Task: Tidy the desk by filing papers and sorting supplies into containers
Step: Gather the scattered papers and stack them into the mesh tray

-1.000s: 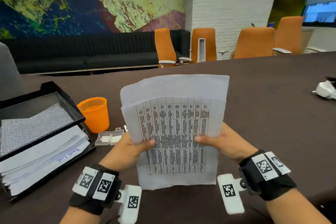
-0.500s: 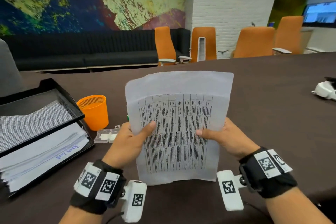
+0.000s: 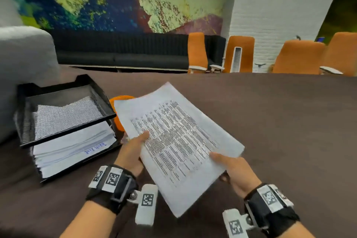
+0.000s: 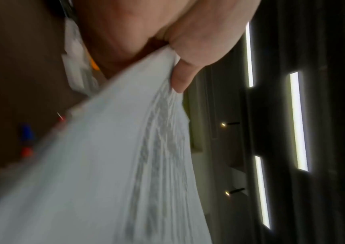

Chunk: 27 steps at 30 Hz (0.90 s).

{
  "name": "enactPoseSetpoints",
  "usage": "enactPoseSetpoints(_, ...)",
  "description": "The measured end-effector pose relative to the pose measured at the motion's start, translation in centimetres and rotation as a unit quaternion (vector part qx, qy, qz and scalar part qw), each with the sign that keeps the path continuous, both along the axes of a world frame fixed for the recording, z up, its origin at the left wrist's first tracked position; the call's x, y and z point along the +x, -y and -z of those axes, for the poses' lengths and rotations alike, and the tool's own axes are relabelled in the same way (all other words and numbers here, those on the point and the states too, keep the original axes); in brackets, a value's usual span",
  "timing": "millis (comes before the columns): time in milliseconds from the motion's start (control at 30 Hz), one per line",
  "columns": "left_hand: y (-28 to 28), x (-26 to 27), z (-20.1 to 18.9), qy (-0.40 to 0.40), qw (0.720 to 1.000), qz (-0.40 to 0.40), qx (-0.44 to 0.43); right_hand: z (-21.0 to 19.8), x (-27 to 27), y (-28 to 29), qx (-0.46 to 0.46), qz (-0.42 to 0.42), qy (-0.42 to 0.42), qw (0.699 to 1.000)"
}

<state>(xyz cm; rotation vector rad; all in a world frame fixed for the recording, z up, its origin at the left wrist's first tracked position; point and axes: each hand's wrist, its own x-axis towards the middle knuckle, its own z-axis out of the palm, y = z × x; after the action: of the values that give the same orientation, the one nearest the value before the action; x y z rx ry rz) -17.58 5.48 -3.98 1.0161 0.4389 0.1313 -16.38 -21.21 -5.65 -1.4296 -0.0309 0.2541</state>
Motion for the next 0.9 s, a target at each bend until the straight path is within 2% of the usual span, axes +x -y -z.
enactPoseSetpoints(67,-2.4,-0.5,1.3,-0.017,1.000,-0.023,-0.004,-0.1,0.1,-0.8,-0.060,-0.047,0.006,0.997)
enactPoseSetpoints(167,-5.5,-1.7,2.4,-0.040,0.998,-0.048,-0.019,-0.2,0.2,-3.2,-0.095,-0.109,-0.015,0.989)
enactPoseSetpoints(300,-9.8,-3.5,4.0,-0.106,0.988,-0.113,-0.001,0.3,-0.4,-7.8,-0.079,-0.163,-0.053,0.982)
enactPoseSetpoints(400,-13.8,-4.9,5.6,-0.142,0.980,-0.138,0.007,0.8,-1.2,-11.6,-0.045,-0.180,-0.115,0.976)
enactPoseSetpoints(500,-16.4,-6.9,5.9,-0.141,0.976,-0.167,0.019,1.9,-2.4,-15.1,-0.036,-0.211,-0.177,0.961)
enactPoseSetpoints(600,-18.7,-8.7,5.7,-0.121,0.974,-0.189,0.015,2.9,-4.0,-17.8,-0.030,-0.230,-0.198,0.952)
enactPoseSetpoints(800,-18.9,-10.7,2.9,-0.040,0.990,-0.132,-0.008,2.7,-5.5,-22.1,0.051,-0.196,-0.210,0.956)
enactPoseSetpoints(900,-18.3,-10.8,2.6,-0.030,0.994,-0.106,-0.011,1.8,-4.7,-24.9,0.075,-0.173,-0.208,0.960)
